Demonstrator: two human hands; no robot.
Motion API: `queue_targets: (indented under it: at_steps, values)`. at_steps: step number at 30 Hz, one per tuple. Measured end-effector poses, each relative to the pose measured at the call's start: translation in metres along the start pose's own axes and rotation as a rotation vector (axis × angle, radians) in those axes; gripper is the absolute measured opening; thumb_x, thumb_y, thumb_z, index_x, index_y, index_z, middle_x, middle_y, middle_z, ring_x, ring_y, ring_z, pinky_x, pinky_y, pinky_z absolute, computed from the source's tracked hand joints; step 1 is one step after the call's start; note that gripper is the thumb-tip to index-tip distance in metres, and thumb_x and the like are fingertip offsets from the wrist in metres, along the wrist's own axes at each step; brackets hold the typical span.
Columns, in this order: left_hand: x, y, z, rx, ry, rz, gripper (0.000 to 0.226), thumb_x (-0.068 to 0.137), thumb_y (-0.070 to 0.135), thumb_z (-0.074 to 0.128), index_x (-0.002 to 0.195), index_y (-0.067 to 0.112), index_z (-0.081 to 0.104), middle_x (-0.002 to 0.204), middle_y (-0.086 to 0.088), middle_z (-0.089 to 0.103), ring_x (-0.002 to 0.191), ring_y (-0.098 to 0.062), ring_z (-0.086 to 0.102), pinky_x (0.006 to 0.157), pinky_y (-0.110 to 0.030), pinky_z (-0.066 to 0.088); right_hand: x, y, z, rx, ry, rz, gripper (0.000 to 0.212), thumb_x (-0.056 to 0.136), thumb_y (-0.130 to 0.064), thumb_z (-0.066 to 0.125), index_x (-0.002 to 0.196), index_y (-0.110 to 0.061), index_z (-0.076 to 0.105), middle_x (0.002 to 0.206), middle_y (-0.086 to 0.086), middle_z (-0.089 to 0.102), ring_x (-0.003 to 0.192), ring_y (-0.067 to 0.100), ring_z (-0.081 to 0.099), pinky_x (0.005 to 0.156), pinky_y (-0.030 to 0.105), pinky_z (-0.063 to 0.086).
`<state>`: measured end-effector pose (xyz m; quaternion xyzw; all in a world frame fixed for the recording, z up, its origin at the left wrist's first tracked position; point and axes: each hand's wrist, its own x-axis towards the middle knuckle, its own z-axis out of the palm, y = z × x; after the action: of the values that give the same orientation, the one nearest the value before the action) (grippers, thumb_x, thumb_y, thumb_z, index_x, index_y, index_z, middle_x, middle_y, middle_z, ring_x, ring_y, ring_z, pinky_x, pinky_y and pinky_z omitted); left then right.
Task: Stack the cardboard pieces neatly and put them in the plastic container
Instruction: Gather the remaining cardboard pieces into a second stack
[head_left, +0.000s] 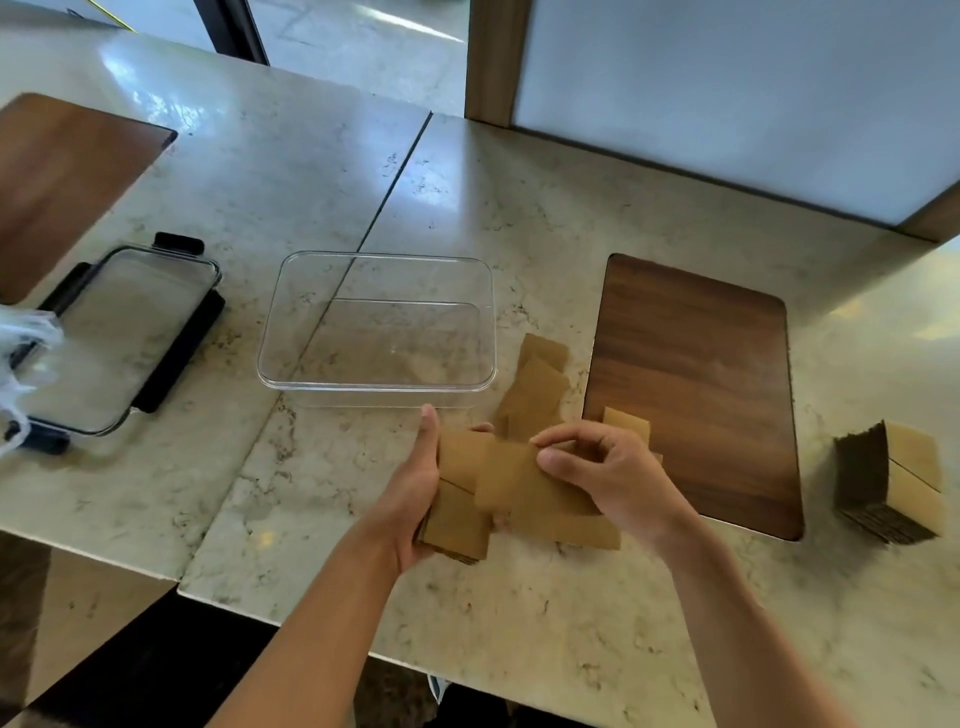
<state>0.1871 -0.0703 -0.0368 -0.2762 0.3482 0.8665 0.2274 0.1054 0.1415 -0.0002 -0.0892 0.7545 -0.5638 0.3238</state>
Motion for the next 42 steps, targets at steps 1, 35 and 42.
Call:
queue_targets:
  at_steps: [1,35,42]
  values:
    - [0.002,-0.001,0.004,0.072,-0.055,-0.058,0.086,0.085,0.085,0.035,0.132,0.022,0.068,0.126,-0.026,0.072,0.102,-0.042,0.074,0.070,-0.045,0.063,0.001,-0.003,-0.002,-0.056,-0.133,0.004,0.013,0.086,-0.032,0.082,0.098,-0.039,0.081,0.097,-0.024,0.075,0.089,-0.008,0.068,0.072,0.015,0.055]
    - [0.019,-0.029,0.036,-0.251,0.176,0.248,0.040,0.083,0.051,0.082,0.109,0.021,0.074,0.095,-0.015,0.071,0.077,-0.028,0.070,0.062,-0.040,0.060,0.017,0.023,-0.030,0.266,0.412,0.119,0.029,0.099,-0.010,0.067,0.125,-0.022,0.060,0.104,-0.001,0.079,0.091,0.010,0.078,0.074,0.030,0.065]
    - [0.024,-0.034,0.062,-0.028,0.184,0.293,0.040,0.080,0.062,0.070,0.105,0.032,0.081,0.112,-0.016,0.079,0.095,-0.037,0.077,0.068,-0.046,0.063,0.001,0.018,0.007,0.540,0.344,0.187,0.034,0.099,-0.006,0.064,0.132,-0.014,0.061,0.105,0.000,0.081,0.091,0.011,0.077,0.078,0.032,0.064]
